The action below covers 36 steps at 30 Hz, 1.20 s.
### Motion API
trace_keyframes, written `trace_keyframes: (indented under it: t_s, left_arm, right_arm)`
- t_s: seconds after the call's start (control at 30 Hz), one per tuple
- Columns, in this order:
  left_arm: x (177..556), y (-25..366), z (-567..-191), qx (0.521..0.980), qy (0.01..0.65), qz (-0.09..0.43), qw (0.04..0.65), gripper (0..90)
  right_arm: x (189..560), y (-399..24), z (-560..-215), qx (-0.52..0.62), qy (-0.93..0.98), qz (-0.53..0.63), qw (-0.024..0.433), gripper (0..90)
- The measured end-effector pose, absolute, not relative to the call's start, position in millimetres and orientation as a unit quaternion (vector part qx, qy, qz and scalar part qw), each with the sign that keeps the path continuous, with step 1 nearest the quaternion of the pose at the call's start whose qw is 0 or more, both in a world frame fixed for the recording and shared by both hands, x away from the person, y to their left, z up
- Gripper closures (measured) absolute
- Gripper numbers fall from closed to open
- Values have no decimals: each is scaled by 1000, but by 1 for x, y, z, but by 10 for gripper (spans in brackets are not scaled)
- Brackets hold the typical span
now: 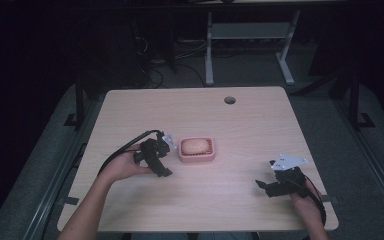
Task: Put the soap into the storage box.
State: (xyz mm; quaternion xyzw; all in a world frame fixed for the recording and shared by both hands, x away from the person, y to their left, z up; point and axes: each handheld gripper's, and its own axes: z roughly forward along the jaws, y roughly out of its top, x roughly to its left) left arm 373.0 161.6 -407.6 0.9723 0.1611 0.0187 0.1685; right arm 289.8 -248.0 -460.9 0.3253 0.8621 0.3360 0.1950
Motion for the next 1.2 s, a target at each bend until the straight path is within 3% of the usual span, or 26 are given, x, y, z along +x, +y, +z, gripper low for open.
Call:
trace_keyframes:
  t_s: [1.2]
  left_arm:
    - [342,197,-430,963,189,25,193,229]
  right_arm:
    - [290,-245,-463,329,864,326,196,140]
